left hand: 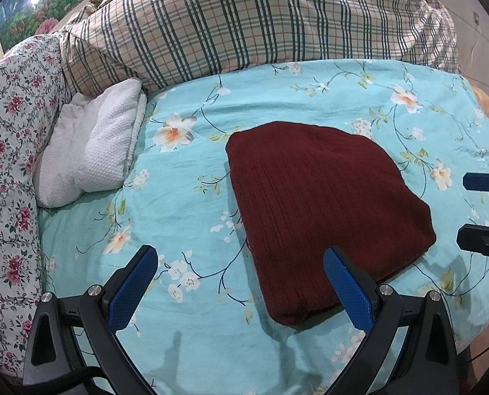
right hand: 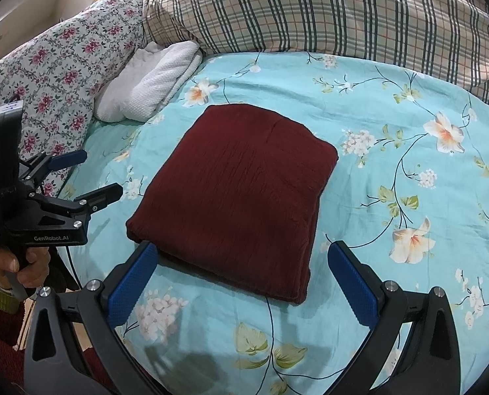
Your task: Fold large clothes
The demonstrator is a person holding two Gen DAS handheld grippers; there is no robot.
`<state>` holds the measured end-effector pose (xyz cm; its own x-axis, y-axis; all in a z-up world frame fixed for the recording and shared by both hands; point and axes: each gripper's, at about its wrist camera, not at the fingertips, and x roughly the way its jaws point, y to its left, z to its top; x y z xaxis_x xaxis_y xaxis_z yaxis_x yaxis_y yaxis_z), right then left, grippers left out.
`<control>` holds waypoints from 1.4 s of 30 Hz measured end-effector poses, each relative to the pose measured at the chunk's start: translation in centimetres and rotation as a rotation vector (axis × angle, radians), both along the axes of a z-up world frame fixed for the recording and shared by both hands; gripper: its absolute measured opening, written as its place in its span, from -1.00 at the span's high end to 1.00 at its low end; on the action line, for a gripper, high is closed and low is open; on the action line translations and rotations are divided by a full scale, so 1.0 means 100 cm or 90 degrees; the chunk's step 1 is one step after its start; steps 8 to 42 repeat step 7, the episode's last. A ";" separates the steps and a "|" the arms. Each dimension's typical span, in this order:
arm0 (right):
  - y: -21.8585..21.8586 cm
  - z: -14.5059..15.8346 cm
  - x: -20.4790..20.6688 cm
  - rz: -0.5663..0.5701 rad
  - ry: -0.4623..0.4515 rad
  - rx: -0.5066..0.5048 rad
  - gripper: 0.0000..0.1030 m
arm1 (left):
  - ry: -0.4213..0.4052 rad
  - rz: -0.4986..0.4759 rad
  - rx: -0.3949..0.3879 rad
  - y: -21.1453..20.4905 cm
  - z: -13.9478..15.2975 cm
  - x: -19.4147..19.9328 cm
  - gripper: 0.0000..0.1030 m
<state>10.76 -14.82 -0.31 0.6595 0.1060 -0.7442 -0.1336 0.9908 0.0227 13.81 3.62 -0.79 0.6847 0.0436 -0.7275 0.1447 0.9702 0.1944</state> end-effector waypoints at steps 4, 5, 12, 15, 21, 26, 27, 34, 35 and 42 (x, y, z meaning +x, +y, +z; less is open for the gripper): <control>-0.003 -0.003 0.002 -0.007 -0.001 0.007 -1.00 | 0.000 0.011 -0.005 0.002 0.001 0.002 -0.97; -0.003 -0.004 0.004 -0.008 0.000 0.008 -1.00 | 0.003 0.014 -0.009 0.004 0.000 0.003 -0.97; -0.004 -0.006 0.006 -0.011 0.001 0.010 -1.00 | 0.007 0.021 -0.019 0.006 -0.001 0.005 -0.97; -0.004 -0.006 0.006 -0.011 0.001 0.010 -1.00 | 0.007 0.021 -0.019 0.006 -0.001 0.005 -0.97; -0.004 -0.006 0.006 -0.011 0.001 0.010 -1.00 | 0.007 0.021 -0.019 0.006 -0.001 0.005 -0.97; -0.004 -0.006 0.006 -0.011 0.001 0.010 -1.00 | 0.007 0.021 -0.019 0.006 -0.001 0.005 -0.97; -0.004 -0.006 0.006 -0.011 0.001 0.010 -1.00 | 0.007 0.021 -0.019 0.006 -0.001 0.005 -0.97; -0.004 -0.006 0.006 -0.011 0.001 0.010 -1.00 | 0.007 0.021 -0.019 0.006 -0.001 0.005 -0.97; -0.004 -0.006 0.006 -0.011 0.001 0.010 -1.00 | 0.007 0.021 -0.019 0.006 -0.001 0.005 -0.97; -0.004 -0.006 0.006 -0.011 0.001 0.010 -1.00 | 0.007 0.021 -0.019 0.006 -0.001 0.005 -0.97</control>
